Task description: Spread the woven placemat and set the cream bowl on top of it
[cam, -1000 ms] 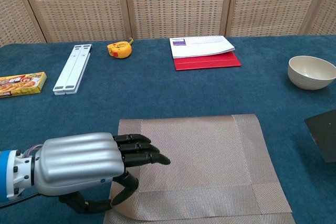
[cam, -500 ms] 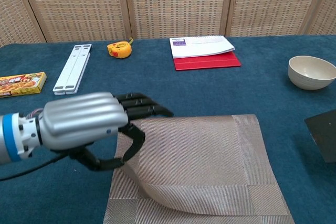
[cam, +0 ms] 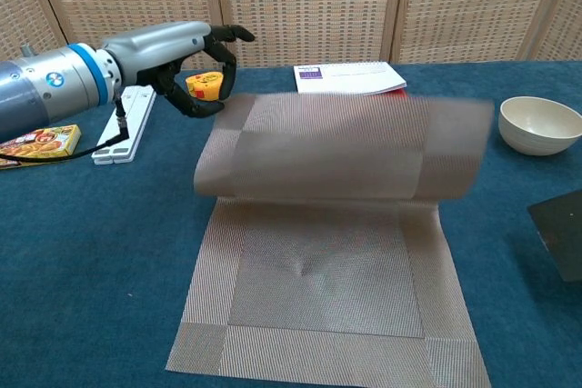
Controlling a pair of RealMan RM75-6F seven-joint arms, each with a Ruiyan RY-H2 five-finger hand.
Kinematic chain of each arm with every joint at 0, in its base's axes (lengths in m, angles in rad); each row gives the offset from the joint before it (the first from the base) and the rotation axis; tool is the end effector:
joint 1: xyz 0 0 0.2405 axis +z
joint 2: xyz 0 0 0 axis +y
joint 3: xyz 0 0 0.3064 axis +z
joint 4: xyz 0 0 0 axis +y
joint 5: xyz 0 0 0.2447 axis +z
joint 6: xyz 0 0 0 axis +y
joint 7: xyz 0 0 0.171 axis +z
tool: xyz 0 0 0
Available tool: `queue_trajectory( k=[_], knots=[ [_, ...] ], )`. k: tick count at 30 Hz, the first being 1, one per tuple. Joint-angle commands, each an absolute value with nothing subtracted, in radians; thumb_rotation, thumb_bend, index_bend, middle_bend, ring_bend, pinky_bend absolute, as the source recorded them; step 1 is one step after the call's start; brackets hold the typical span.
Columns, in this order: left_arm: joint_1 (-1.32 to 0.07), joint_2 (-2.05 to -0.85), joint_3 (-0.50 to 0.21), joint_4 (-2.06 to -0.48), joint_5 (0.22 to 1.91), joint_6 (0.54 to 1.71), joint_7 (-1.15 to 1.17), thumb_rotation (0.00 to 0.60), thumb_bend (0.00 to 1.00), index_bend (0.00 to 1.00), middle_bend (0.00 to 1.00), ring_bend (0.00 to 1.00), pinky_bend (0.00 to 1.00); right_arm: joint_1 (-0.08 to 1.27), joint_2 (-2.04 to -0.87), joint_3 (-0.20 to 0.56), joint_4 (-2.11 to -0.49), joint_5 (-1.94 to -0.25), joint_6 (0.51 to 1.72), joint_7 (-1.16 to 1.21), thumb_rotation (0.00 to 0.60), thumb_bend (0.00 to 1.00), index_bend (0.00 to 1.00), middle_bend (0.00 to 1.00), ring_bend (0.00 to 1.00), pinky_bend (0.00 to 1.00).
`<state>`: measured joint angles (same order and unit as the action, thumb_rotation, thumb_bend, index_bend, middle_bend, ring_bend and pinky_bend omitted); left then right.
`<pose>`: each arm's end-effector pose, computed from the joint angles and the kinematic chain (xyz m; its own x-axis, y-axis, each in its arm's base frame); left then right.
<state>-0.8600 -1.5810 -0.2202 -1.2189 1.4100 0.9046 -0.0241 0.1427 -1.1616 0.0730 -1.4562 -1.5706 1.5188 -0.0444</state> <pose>-0.1386 0.4671 -0.0488 0.4147 0.1636 0.8952 0.7914 -0.5503 -0.2661 -0.3718 -0.2440 0.1549 0.5296 0.0964 0.8428 -0.8358 -0.1105 0.5378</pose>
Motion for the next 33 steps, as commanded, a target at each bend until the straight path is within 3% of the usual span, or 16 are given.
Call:
queue_trajectory(
  k=[1,10,12,14,16,24,33],
  knots=[
    [-0.913,-1.664,-0.312,-1.011,1.265,0.837,-0.037,0.6,0.53,0.79,0.0,0.0,0.0,0.144,-1.163,0.073,-1.454,-1.568,1.515,-0.047,0.6,0.0,0.01,0.0,0.0,0.0],
    [-0.956,-1.772,-0.361,-0.742,1.165,0.793,-0.065,0.6,0.53,0.77,0.0,0.0,0.0,0.152,-1.173,0.074,-1.444,-1.556,1.489,-0.059,0.6,0.0,0.02,0.0,0.0,0.0],
    [-0.959,-1.783,-0.361,-0.711,1.158,0.781,-0.079,0.6,0.42,0.6,0.0,0.0,0.0,0.153,-1.174,0.074,-1.444,-1.554,1.488,-0.061,0.6,0.0,0.03,0.0,0.0,0.0],
    [-0.955,-1.78,-0.365,-0.709,1.149,0.767,-0.113,0.6,0.11,0.16,0.0,0.0,0.0,0.153,-1.175,0.075,-1.443,-1.554,1.489,-0.063,0.6,0.0,0.03,0.0,0.0,0.0],
    [-0.948,-1.77,-0.369,-0.718,1.154,0.787,-0.138,0.6,0.0,0.0,0.0,0.0,0.0,0.152,-1.175,0.075,-1.443,-1.555,1.491,-0.062,0.6,0.0,0.03,0.0,0.0,0.0],
    [-0.856,-1.634,-0.358,-0.894,1.194,0.941,-0.144,0.6,0.0,0.0,0.0,0.0,0.0,0.152,-1.181,0.064,-1.436,-1.602,1.519,-0.061,0.6,0.0,0.02,0.0,0.0,0.0],
    [-0.644,-1.332,-0.297,-1.373,1.139,1.105,0.094,0.6,0.0,0.0,0.0,0.0,0.0,0.248,-1.119,0.026,-1.508,-1.754,1.428,-0.171,0.6,0.0,0.03,0.0,0.0,0.0]
  ],
)
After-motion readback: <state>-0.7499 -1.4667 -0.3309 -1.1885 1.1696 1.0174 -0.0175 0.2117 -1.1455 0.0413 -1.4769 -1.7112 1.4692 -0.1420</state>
